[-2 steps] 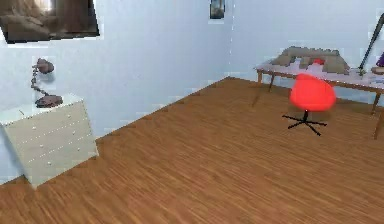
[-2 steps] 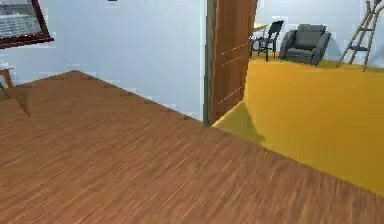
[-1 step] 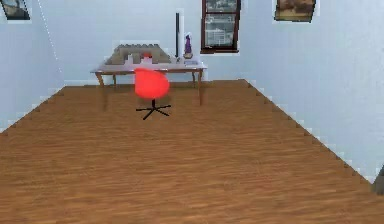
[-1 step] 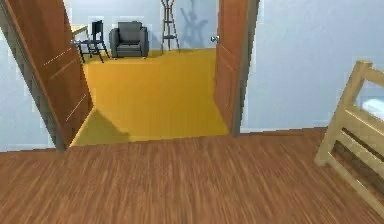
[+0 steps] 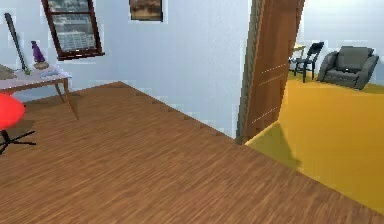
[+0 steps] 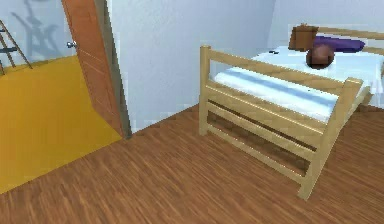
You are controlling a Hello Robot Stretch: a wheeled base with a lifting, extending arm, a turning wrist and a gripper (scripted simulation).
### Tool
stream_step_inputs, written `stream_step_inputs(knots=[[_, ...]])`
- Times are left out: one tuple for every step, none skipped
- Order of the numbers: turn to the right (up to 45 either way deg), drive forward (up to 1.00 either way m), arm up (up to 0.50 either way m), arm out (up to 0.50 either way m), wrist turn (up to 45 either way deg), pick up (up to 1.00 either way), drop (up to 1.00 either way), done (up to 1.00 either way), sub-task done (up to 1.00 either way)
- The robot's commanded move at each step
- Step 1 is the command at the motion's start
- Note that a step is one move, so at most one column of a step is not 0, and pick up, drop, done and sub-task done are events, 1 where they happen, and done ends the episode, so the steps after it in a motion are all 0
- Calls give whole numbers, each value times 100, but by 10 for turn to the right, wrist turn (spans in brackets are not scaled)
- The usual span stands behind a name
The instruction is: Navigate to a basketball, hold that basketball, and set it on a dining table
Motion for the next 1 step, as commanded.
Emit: stream_step_inputs(knots=[[0,20,0,0,0,0,0,0,0]])
